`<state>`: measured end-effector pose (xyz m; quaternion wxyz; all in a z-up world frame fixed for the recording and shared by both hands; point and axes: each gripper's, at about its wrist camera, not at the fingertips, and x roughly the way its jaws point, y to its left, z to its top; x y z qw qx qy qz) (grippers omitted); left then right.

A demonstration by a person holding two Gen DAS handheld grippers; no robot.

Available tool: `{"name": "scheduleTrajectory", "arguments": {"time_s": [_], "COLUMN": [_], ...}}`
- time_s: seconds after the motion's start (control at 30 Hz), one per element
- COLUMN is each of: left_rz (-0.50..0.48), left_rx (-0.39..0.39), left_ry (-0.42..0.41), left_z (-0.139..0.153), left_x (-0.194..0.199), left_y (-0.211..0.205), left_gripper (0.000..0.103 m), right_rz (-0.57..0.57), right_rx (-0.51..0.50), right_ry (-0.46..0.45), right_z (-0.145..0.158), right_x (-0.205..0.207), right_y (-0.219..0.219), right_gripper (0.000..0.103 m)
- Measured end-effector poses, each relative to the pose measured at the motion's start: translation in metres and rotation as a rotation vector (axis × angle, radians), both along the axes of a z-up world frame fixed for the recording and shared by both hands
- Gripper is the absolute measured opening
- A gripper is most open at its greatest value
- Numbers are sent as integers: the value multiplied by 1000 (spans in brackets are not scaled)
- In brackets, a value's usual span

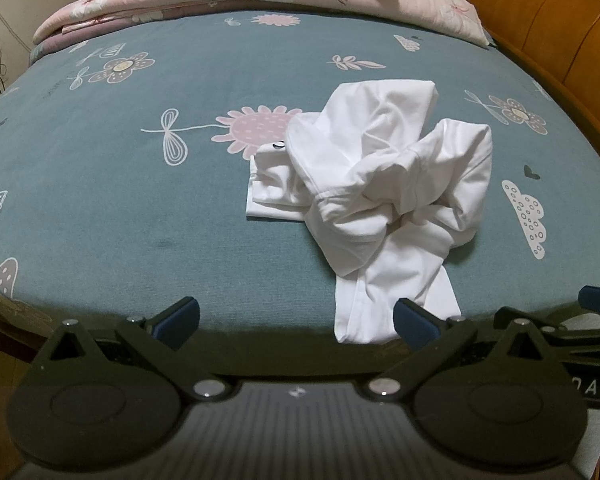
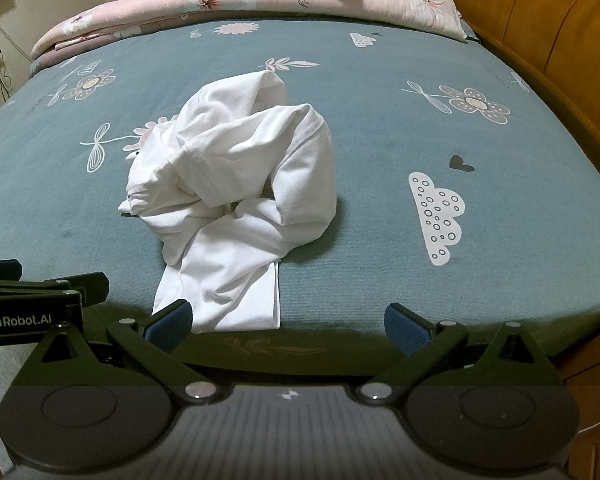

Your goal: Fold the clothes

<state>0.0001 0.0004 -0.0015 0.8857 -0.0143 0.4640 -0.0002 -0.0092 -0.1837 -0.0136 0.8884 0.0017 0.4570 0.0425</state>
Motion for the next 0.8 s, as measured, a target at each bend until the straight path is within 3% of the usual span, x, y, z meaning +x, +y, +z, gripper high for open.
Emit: {"name": "scheduleTrajectory", "arguments": {"time_s": [0.8], "left_rz": [3], "left_rx": [5], "left_ry": [-7], "left_z": [0], "left_x": [-1], "left_y": [0], "left_gripper": [102], "right_rz": [-3], "right_rx": [0], "right_ry": [-1], "right_z": [0], "right_x": [0], "right_y": [-1], "right_gripper": [103]}}
